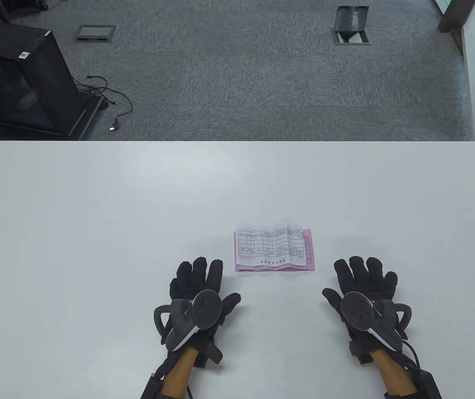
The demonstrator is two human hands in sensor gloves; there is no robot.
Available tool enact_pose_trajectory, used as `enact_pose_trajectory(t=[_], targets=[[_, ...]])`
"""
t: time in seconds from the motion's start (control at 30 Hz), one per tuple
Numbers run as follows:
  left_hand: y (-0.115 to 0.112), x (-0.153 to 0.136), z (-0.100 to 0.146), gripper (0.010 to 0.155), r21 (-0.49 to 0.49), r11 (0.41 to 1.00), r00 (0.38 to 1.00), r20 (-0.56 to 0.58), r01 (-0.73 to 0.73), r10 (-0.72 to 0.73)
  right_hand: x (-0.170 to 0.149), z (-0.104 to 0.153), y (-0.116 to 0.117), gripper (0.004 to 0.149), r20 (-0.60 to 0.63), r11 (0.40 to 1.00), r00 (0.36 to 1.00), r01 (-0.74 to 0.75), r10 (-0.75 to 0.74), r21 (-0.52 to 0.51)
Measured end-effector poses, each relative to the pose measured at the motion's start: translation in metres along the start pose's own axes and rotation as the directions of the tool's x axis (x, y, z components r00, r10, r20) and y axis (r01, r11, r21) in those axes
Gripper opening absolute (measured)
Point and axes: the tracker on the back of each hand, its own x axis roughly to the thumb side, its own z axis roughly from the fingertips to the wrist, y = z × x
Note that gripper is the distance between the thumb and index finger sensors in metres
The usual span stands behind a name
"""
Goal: Unfold folded invoices and stack
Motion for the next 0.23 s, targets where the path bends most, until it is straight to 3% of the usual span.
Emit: enact_pose_trajectory(t=[0.23], targets=[[-0.0016,-0.0016,-0.0004,0.084,-0.013,0.999,0.999,-0.009,-0.030,0.030,0.0038,0.0011,0.0012,0.072,0.017,1.000,1.000,0.000,0.000,0.009]])
